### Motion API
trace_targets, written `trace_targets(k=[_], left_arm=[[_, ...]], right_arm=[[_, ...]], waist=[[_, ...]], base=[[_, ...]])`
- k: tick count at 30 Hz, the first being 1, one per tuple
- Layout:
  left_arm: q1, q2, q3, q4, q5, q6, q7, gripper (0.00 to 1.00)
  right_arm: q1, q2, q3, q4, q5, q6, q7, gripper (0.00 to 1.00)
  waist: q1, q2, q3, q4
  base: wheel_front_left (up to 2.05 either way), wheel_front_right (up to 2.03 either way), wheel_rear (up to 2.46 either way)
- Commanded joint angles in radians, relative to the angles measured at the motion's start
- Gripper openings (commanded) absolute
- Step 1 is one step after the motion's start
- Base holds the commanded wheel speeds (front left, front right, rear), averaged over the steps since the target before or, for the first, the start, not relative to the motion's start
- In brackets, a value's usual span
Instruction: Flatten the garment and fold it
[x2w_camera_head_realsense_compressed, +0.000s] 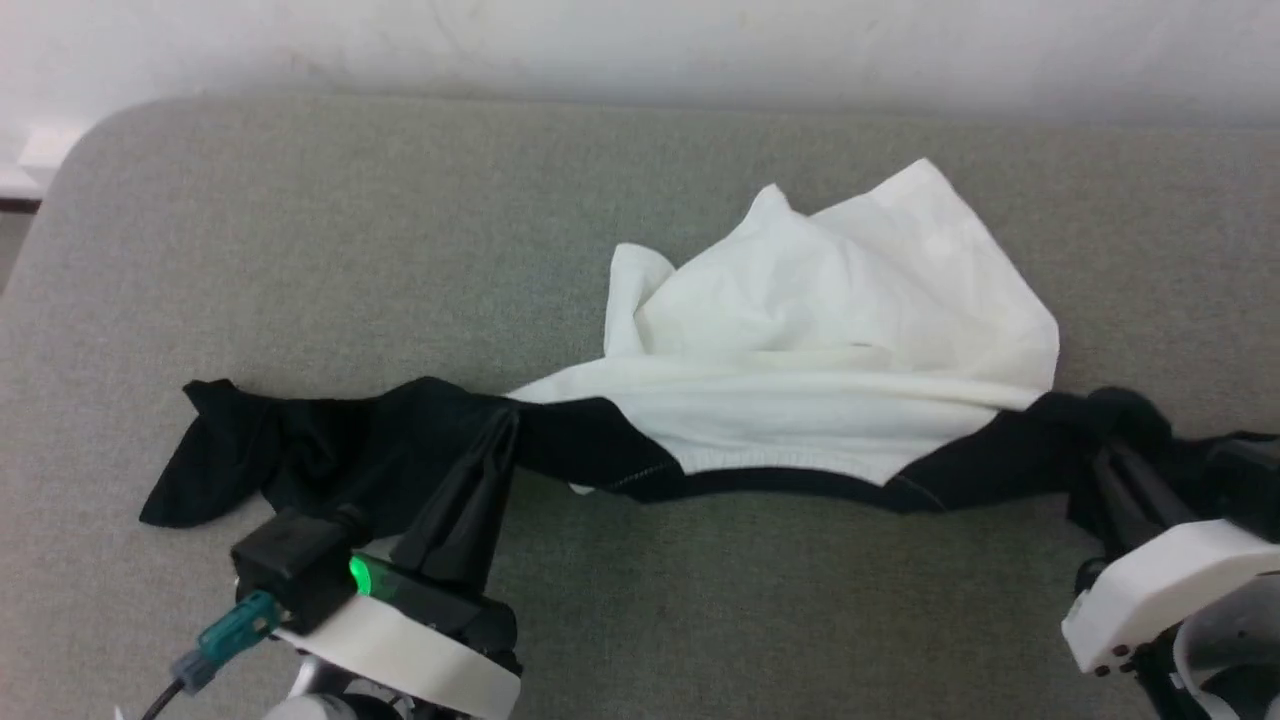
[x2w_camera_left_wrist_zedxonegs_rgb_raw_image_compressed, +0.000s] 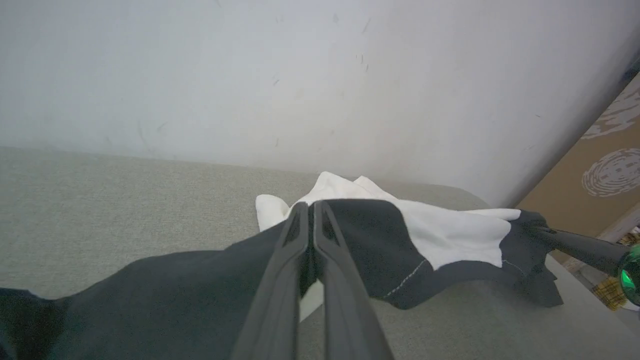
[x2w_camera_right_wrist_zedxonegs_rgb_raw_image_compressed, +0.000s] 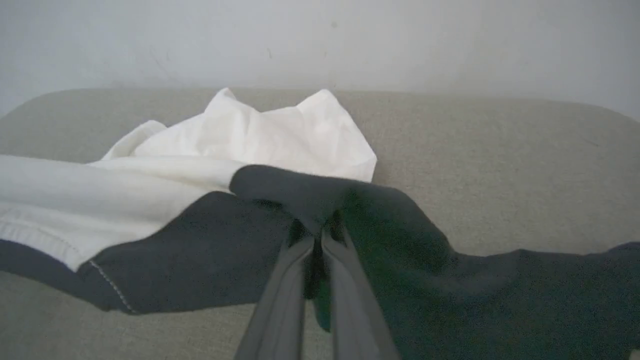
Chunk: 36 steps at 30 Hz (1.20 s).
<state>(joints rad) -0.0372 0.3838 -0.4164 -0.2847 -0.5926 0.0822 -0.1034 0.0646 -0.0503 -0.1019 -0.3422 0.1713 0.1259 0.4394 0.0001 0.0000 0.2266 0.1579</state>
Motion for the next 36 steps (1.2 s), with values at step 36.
trace_targets(k=[36], left_arm=[[-0.962, 0.049, 0.115, 0.287, 0.063, -0.023, 0.318, 0.00]], right_arm=[[-1.098, -0.030, 0.214, 0.342, -0.056, 0.005, 0.013, 0.00]], waist=[[-0.0001, 0.0000, -0.048, -0.133]], base=[[0.00, 0.00, 0.00]])
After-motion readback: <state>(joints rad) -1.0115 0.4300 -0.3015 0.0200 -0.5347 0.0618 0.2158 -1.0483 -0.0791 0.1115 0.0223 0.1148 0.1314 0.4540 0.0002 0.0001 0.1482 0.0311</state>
